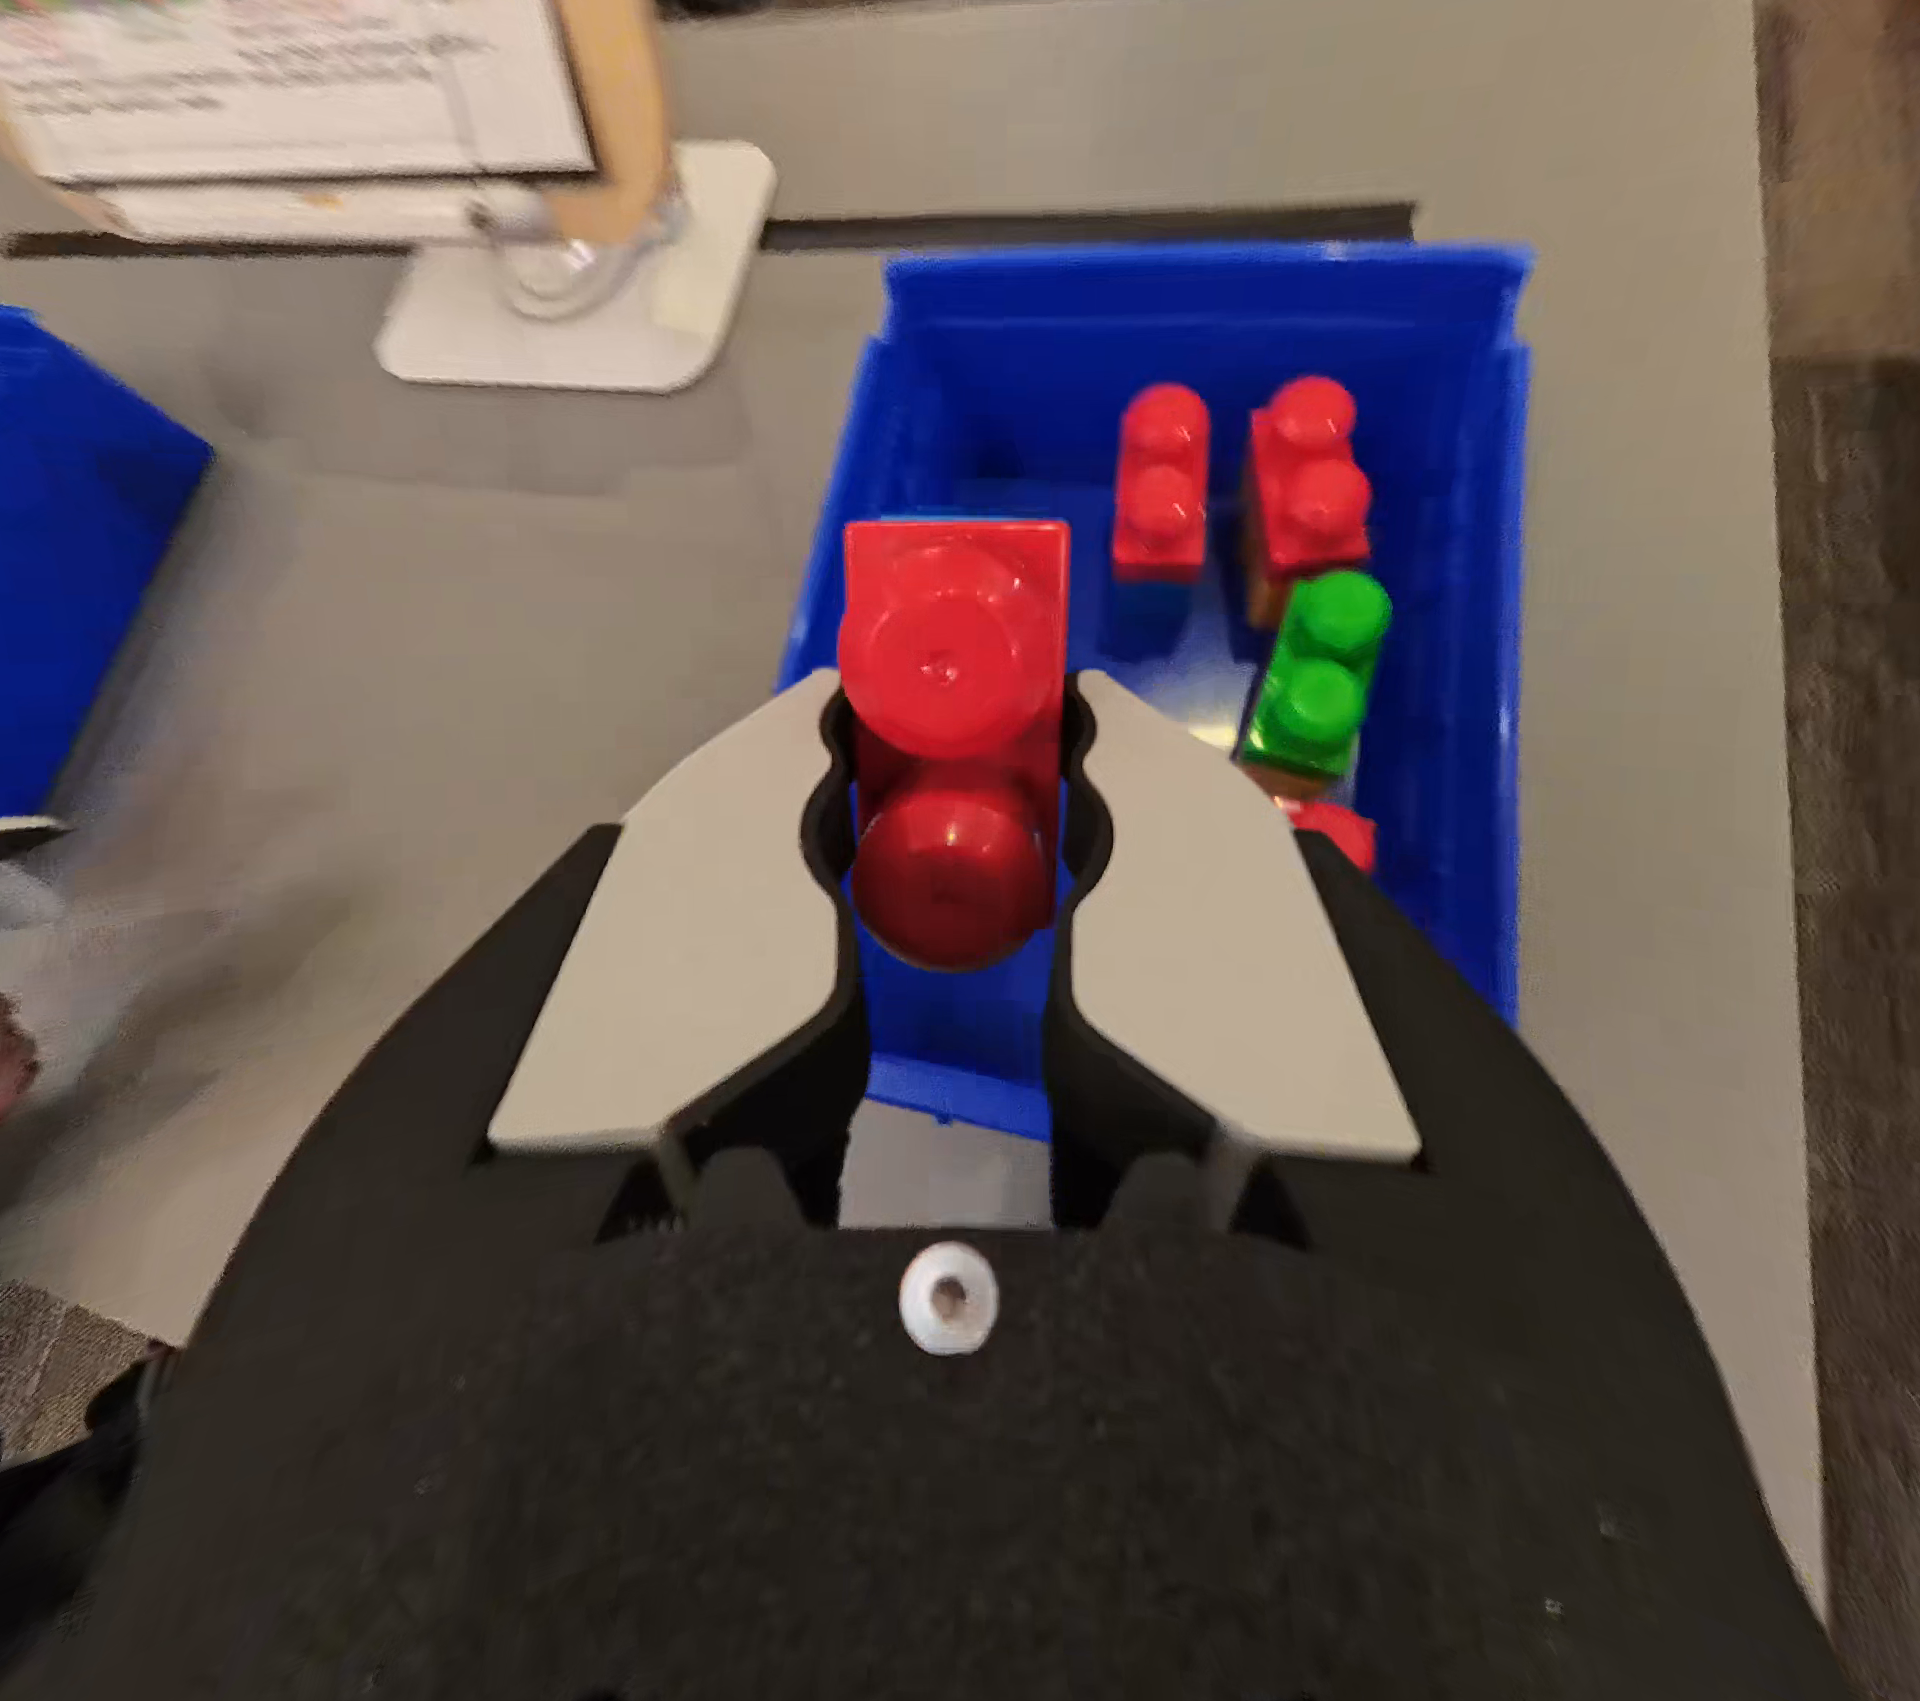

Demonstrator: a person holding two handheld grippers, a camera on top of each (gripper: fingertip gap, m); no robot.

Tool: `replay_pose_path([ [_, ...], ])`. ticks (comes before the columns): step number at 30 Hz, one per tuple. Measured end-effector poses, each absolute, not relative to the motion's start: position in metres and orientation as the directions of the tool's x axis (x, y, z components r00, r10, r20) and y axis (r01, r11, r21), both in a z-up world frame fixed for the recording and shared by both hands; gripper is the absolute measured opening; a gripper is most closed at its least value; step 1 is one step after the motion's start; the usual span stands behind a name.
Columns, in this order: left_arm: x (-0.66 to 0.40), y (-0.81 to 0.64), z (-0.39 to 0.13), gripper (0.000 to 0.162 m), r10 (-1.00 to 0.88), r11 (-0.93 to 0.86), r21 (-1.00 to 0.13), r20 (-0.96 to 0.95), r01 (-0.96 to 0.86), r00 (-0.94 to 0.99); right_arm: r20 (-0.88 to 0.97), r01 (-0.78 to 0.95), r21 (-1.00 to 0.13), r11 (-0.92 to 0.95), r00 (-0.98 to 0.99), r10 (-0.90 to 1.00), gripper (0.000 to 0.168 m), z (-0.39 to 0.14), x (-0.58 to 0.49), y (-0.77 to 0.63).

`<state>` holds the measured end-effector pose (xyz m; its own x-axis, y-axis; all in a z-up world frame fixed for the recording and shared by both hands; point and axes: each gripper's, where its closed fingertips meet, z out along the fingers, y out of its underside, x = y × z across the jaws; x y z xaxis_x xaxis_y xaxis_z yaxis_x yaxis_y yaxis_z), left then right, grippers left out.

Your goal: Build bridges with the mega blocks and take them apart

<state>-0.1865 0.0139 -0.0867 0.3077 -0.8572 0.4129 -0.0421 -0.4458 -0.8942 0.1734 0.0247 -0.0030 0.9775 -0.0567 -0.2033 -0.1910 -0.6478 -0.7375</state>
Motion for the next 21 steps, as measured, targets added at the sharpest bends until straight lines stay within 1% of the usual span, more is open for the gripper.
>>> replay_pose_path([
  [2, -0.188, 0.011, -0.091, 0.069, -0.867, -0.426, -0.902, 0.385, -0.070, 0.316, -0.185, -0.202, -0.669, -0.715, 0.977, -0.102, 0.037, -0.027, 0.182, 0.025],
  [5, -0.185, 0.012, -0.097, 0.069, -0.881, -0.394, -0.913, 0.340, -0.111, 0.328, -0.135, -0.202, -0.634, -0.746, 0.979, -0.151, 0.038, -0.059, 0.193, 0.044],
  [6, -0.183, 0.010, -0.099, 0.069, -0.884, -0.392, -0.913, 0.338, -0.117, 0.322, -0.128, -0.208, -0.607, -0.767, 0.978, -0.164, 0.037, -0.073, 0.195, 0.052],
  [10, -0.177, 0.004, -0.107, 0.069, -0.891, -0.397, -0.905, 0.340, -0.152, 0.301, -0.039, -0.181, -0.459, -0.870, 0.982, -0.184, 0.037, -0.127, 0.202, 0.070],
  [13, -0.175, 0.000, -0.109, 0.069, -0.904, -0.371, -0.911, 0.310, -0.181, 0.294, 0.036, -0.178, -0.388, -0.904, 0.977, -0.208, 0.037, -0.147, 0.210, 0.075],
  [18, -0.172, -0.004, -0.113, 0.069, -0.922, -0.326, -0.918, 0.255, -0.227, 0.293, 0.052, -0.192, -0.315, -0.929, 0.974, -0.219, 0.037, -0.160, 0.211, 0.073],
  [19, -0.171, -0.005, -0.114, 0.070, -0.924, -0.325, -0.916, 0.254, -0.235, 0.287, 0.053, -0.196, -0.309, -0.931, 0.974, -0.222, 0.037, -0.162, 0.212, 0.072],
  [21, -0.169, -0.008, -0.117, 0.071, -0.926, -0.329, -0.912, 0.260, -0.245, 0.273, 0.038, -0.201, -0.331, -0.922, 0.973, -0.226, 0.037, -0.163, 0.214, 0.076],
])
